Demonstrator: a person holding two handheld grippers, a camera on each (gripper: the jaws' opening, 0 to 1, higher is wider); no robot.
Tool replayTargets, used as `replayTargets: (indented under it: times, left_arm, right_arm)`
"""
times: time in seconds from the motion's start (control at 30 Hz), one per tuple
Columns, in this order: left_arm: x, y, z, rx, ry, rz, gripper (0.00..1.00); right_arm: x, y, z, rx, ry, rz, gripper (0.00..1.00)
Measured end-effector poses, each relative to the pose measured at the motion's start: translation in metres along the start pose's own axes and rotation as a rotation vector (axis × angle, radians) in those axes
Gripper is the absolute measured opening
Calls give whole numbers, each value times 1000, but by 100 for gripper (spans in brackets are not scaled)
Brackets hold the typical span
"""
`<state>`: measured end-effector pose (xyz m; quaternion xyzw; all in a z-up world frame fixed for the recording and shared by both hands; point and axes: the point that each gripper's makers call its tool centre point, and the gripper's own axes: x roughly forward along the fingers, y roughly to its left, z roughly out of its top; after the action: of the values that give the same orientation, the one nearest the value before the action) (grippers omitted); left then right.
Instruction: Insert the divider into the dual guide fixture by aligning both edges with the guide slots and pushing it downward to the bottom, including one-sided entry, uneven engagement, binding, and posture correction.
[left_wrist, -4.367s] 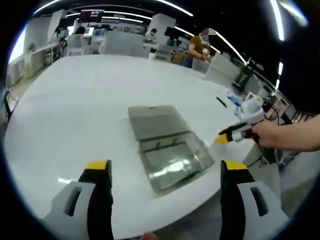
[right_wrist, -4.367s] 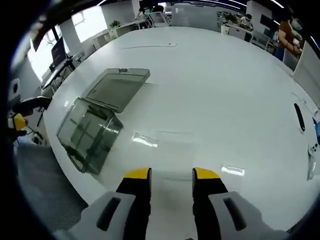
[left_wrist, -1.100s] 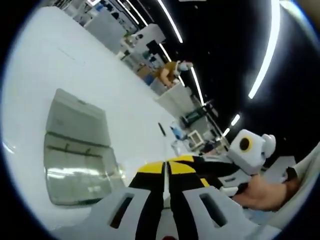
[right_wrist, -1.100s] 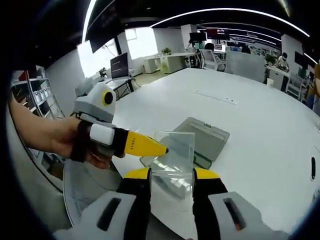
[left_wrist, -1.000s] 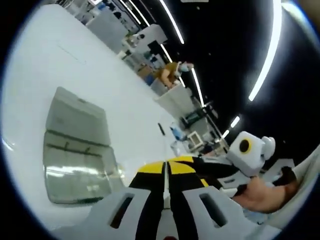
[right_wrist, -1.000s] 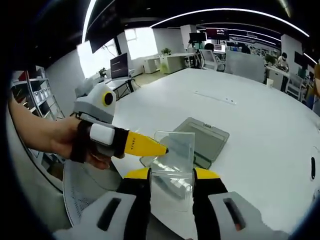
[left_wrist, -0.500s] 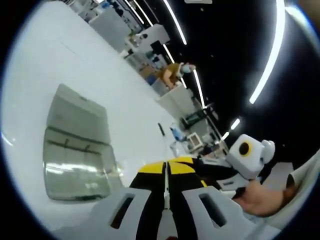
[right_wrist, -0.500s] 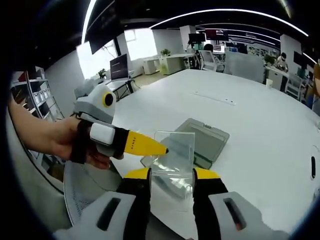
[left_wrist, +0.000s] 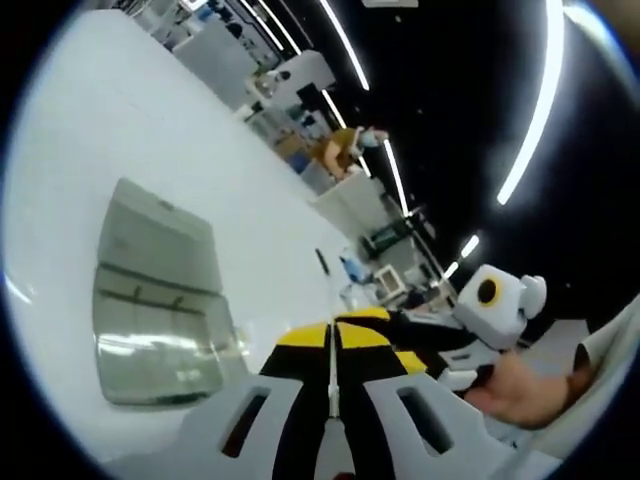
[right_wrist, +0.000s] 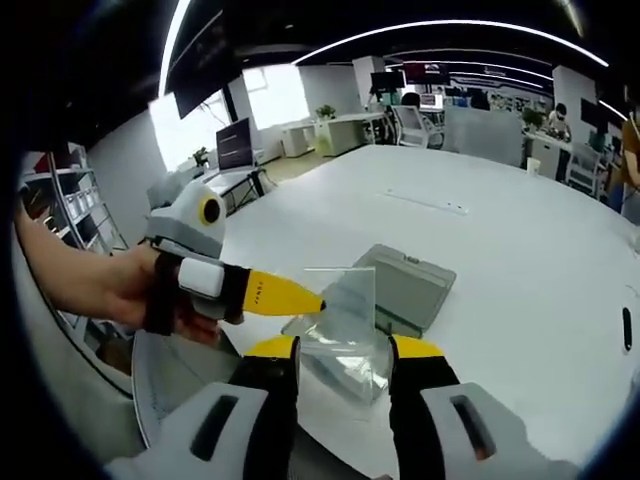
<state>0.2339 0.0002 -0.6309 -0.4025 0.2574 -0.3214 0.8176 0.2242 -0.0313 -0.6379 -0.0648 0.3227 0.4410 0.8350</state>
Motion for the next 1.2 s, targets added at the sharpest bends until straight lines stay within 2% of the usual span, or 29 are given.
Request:
replayTargets:
  times: [0.37, 0.8, 1.2]
  left_arm:
    - [-10, -7, 6, 39, 7, -36, 0]
    - [-27, -14, 9, 106, 40, -83, 0]
    - [-35, -25, 18, 150, 52, -125, 0]
  right_arm:
    - [-5, 7, 5, 18, -15, 91, 31]
    - [-12, 24, 14, 22, -24, 286, 28]
    - [-18, 30, 22, 19, -31, 403, 27]
